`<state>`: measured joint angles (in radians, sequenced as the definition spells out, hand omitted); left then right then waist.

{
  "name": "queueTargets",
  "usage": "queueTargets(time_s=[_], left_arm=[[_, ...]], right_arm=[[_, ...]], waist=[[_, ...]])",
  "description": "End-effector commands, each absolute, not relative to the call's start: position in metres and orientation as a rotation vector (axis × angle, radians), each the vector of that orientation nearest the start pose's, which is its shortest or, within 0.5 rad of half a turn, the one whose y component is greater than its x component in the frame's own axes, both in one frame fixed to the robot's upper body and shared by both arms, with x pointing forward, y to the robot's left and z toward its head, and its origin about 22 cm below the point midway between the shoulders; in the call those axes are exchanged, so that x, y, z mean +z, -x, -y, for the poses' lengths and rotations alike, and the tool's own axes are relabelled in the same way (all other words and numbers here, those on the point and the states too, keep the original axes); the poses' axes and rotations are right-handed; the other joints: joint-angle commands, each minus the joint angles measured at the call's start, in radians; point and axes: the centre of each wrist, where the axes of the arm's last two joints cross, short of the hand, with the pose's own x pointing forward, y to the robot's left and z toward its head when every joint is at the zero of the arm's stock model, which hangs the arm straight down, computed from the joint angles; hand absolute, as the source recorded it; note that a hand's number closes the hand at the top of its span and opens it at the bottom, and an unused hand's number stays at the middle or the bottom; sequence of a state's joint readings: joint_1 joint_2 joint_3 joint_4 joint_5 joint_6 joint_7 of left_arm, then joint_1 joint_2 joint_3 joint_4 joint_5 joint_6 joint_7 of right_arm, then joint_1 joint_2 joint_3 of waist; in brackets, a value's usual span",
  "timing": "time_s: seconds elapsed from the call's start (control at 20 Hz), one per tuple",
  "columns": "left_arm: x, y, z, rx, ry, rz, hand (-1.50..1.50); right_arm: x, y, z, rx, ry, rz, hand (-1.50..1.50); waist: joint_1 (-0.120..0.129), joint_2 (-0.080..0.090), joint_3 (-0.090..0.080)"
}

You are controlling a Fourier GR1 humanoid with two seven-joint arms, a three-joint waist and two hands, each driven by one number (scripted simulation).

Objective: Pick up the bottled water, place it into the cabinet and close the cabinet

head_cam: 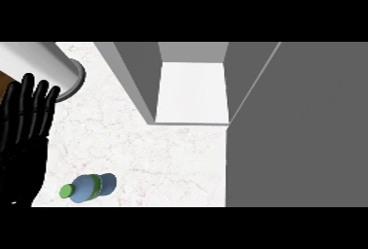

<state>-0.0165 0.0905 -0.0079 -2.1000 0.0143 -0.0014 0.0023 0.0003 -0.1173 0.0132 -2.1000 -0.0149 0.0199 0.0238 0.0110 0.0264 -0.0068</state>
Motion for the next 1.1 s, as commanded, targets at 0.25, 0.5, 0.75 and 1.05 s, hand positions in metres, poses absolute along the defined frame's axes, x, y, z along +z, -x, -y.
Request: queueTargets(time_s=[0.25,0.5,0.75,1.05], left_arm=[[0.126,-0.149,-0.292,-0.055,-0.037,2.190,-1.50],[0.120,-0.138,-0.292,0.119,0.126,1.977,-1.50],[0.118,-0.097,-0.294,0.124,0.082,1.948,-1.50],[0.120,-0.081,-0.300,0.101,-0.034,1.861,-1.50]], right_arm=[[0.132,-0.158,0.250,0.037,0.065,2.077,-1.50],[0.128,-0.142,0.227,0.211,-0.291,1.952,-1.50],[0.147,-0.107,0.233,0.219,-0.298,1.941,-1.50],[0.155,-0.081,0.231,0.202,-0.313,1.943,-1.50]], waist=[[-0.006,-0.034,0.006],[-0.009,-0.032,0.007],[-0.009,-0.031,0.007],[-0.016,-0.031,0.007]])
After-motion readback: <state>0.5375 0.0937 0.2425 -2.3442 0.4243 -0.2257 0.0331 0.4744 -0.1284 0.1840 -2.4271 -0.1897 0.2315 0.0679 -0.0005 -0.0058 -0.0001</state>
